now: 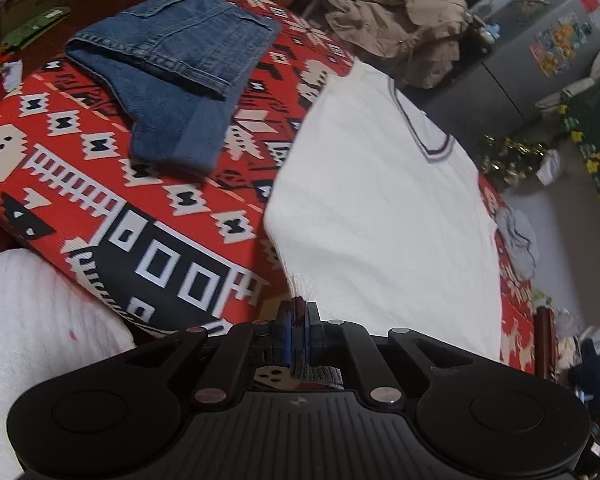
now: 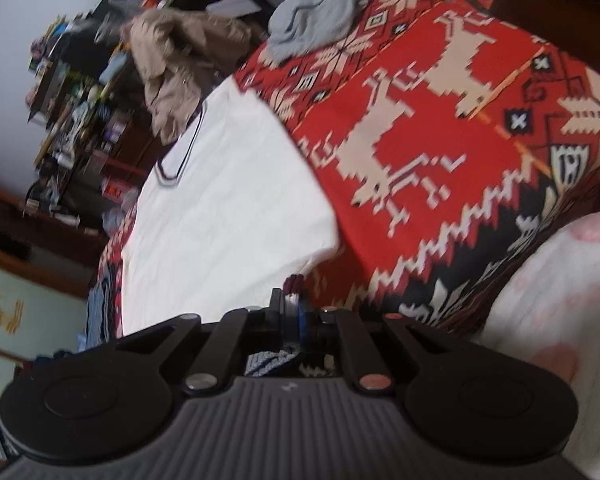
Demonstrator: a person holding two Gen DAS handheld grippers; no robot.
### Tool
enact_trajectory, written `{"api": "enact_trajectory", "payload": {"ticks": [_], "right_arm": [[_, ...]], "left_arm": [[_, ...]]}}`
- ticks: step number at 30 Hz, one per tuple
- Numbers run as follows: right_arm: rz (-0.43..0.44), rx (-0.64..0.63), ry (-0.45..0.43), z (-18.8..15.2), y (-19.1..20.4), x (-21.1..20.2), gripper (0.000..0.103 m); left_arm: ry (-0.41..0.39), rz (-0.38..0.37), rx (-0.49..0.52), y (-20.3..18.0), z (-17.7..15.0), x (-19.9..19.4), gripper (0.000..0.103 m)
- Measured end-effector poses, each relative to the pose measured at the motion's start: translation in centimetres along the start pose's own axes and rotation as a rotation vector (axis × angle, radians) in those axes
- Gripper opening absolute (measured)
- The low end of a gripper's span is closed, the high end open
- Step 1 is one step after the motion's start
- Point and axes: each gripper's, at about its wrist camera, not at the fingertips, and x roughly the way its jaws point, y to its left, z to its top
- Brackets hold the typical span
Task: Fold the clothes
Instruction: 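Lift the hem with both grippers and fold it toward the collar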
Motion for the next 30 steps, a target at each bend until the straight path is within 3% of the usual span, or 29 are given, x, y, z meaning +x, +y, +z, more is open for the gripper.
{"api": "enact_trajectory", "payload": {"ticks": [4,7,14,19,23,30], "right_arm": [[0.007,0.115,-0.006,-0.1,-2.4,0.3,0.006],[0.063,0.191,-0.044,-0.3,-3.6,-0.5,0.006],[0.122,0.192,-0.108,-1.3,-3.6,-3.8,0.006],[0.146,0.179,-0.135,-2.1,-4.2,-7.6,0.006],[0.169,0.179,-0.144,-3.4,-5.1,-10.4,0.006],[0.148,0.209,-0.1,-4.9,-7.3,-10.8,0.006]], "left_arm": [[0.012,0.038,-0.083,0.5,0.4,0.9,0.005],[-0.028,-0.006,-0.11,0.9,0.2,-1.1,0.005],[-0.073,-0.033,-0.051,-0.2,-1.9,-4.7,0.006],[-0.056,-0.072,-0.069,0.3,-3.6,-6.7,0.005],[-0.052,-0.058,-0.017,0.1,-5.7,-8.5,0.006],[-0.009,-0.045,-0.054,1.1,-6.4,-6.7,0.005]]}}
